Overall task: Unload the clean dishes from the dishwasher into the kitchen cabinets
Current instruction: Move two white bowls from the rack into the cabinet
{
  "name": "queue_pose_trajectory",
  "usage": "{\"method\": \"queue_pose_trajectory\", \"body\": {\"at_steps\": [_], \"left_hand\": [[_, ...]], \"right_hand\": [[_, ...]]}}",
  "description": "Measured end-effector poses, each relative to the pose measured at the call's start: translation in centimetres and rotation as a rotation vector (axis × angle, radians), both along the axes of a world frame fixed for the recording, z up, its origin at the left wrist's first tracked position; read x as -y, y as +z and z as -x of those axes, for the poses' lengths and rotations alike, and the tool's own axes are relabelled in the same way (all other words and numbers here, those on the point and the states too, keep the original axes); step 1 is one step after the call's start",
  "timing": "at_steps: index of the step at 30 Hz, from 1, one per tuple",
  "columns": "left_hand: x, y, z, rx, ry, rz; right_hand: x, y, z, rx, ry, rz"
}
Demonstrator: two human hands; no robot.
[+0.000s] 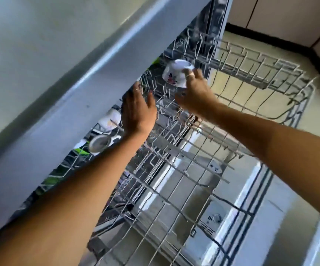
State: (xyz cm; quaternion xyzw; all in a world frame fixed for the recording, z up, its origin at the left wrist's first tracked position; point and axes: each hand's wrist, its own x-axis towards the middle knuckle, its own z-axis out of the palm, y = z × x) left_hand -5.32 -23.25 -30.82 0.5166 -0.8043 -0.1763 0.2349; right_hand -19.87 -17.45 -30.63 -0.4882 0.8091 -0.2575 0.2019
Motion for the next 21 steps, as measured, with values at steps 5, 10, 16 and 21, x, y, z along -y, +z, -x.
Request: {"method": "queue_pose_trajectory", "body": {"at_steps": [5,10,16,21], "left_hand": [[0.3,-1.1,1.4,-0.088,0.095,-0.023],[0.3,-1.5,1.6,-0.115,0.126,0.06],[0.3,-1.4,1.8,-0.094,0.116,0.078],[-0.1,-1.7,1.8,-0.052,0.084,0.095]], "right_hand": [[3.2,-0.7,2.3,0.168,-0.212,0.015],[4.8,-0.6,1.8,0.32,-0.256,-0.033],[6.4,-1.9,0.9,0.269,-0.382,-0.055],[6.2,-2.7,1.2,0.289,-0.432,0.062]]}}
